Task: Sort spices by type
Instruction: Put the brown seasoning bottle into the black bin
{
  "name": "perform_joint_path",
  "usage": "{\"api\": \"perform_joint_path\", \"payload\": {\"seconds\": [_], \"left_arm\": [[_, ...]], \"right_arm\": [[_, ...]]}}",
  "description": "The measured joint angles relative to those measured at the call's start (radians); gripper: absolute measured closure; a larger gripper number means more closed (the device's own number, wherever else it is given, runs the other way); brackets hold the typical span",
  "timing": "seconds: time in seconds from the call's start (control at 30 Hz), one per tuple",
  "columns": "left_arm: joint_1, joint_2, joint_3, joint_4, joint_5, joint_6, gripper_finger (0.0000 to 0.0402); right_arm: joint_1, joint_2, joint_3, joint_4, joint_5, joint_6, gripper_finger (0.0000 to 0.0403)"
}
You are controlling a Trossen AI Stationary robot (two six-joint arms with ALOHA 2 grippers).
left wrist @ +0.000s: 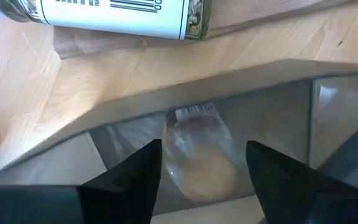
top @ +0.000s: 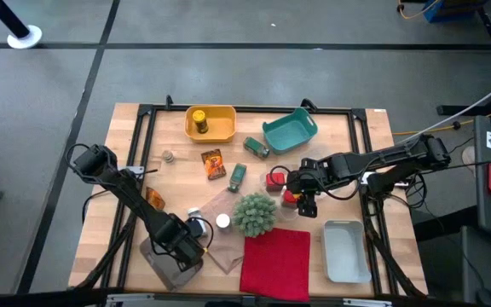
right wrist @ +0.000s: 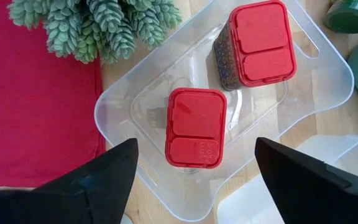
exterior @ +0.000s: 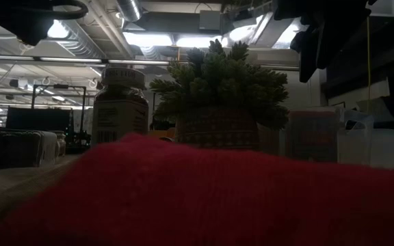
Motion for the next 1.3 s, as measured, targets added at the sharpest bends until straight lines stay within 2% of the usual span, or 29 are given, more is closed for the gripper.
{"api": "perform_joint_path", "payload": {"seconds": [0.23, 0.4, 0.5, 0.67, 0.9, 1.07, 1.3], "left_arm": [[0.002, 0.000, 0.000, -0.003, 0.001, 0.008, 0.0159], [0.024, -0.004, 0.002, -0.008, 0.084, 0.016, 0.0163], [0.033, -0.004, 0.013, -0.011, 0.126, 0.072, 0.0164], [0.054, -0.014, 0.057, -0.059, 0.130, 0.151, 0.0163], [0.090, -0.118, 0.086, -0.198, 0.025, 0.165, 0.0162], [0.149, -0.227, 0.086, -0.309, -0.137, 0.165, 0.0162], [0.338, -0.366, 0.086, -0.416, -0.249, 0.248, 0.0162]], "right_arm": [[0.000, 0.000, 0.000, 0.000, 0.000, 0.000, 0.0079], [0.000, 0.000, 0.000, 0.000, 0.000, 0.000, 0.0079], [0.000, 0.000, 0.000, 0.000, 0.000, 0.000, 0.0079], [0.000, 0.000, 0.000, 0.000, 0.000, 0.000, 0.0079], [0.000, 0.000, 0.000, 0.000, 0.000, -0.003, 0.0079], [0.000, 0.000, 0.000, 0.002, 0.001, -0.042, 0.0079], [0.000, 0.000, 0.000, 0.021, 0.002, -0.050, 0.0079]]}}
